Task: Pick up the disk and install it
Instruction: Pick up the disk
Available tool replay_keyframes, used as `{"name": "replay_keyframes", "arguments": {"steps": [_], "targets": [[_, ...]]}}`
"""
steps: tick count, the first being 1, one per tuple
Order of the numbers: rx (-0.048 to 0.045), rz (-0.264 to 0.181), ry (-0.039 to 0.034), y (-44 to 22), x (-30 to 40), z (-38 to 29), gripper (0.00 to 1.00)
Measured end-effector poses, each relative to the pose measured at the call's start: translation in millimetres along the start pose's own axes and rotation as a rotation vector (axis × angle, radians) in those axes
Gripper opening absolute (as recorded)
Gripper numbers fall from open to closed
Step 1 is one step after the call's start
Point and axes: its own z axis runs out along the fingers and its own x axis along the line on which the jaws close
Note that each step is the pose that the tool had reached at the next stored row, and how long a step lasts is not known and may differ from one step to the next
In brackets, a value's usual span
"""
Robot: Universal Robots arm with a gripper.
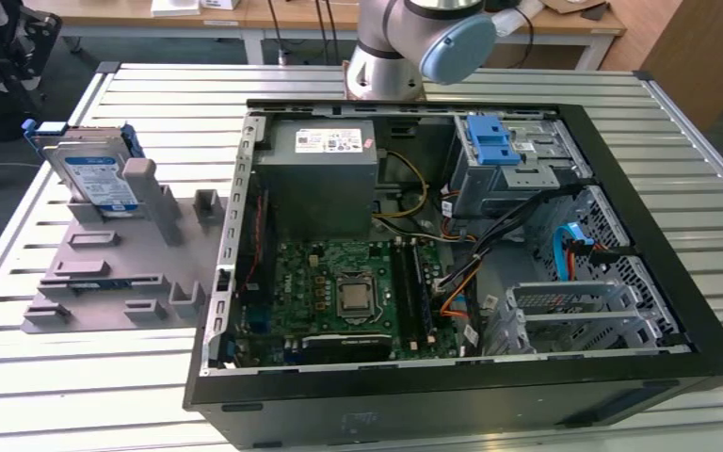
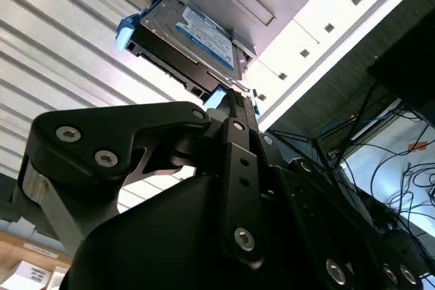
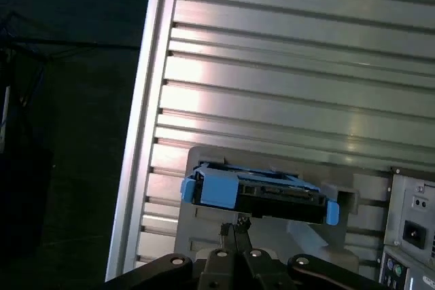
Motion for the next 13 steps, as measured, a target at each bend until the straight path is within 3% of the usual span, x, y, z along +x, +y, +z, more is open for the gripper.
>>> {"name": "replay_keyframes", "arguments": {"steps": [5, 13], "targets": [[0.0003, -0.015, 0.0008, 0.0, 0.0, 0.0, 0.11], [0.0021, -0.129, 0.0055, 0.0, 0.1, 0.6, 0.11]]}}
